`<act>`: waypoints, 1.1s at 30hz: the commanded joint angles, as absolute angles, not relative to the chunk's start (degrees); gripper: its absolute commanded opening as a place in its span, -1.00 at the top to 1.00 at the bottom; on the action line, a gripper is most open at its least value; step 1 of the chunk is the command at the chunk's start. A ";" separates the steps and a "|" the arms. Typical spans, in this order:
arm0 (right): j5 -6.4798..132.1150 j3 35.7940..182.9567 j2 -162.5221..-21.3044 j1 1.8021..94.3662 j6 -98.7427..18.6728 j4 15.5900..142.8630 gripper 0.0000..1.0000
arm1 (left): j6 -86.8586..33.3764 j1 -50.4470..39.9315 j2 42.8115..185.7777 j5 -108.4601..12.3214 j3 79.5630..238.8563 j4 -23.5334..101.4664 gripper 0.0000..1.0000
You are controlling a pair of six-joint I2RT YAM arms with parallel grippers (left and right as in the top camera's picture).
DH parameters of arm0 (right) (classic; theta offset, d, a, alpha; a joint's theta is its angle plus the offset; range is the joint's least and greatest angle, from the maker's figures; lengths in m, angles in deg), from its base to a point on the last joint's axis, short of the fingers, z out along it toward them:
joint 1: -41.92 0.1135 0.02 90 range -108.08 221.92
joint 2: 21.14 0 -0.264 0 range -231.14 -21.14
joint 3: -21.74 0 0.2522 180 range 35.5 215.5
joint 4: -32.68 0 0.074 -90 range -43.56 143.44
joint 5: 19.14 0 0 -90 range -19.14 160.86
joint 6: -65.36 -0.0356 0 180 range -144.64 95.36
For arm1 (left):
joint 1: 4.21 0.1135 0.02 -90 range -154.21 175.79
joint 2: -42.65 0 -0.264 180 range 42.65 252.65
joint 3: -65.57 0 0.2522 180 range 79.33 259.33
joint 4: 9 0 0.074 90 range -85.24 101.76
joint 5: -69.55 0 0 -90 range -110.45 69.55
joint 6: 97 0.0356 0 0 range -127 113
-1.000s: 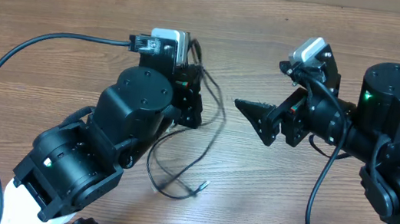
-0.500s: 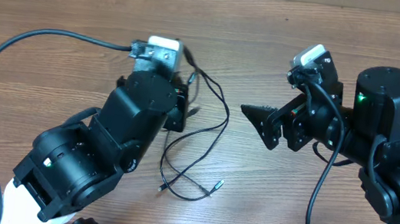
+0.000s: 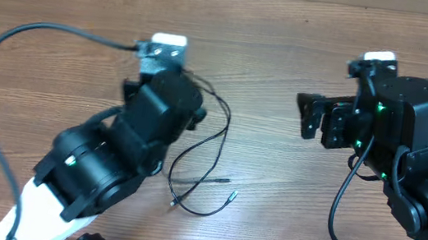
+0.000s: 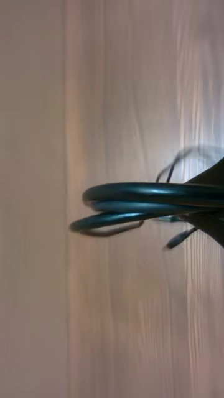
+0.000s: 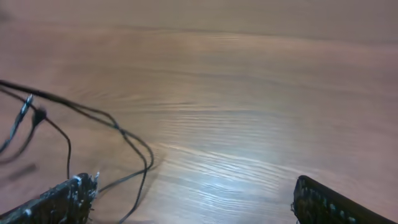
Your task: Untangle cables
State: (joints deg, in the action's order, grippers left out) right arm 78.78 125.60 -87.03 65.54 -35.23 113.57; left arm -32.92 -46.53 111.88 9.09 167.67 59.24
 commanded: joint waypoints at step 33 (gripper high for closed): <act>88.51 126.59 -87.55 62.41 -47.03 117.71 -1.00 | -24.00 -2.82 129.47 -22.02 168.52 74.15 -0.85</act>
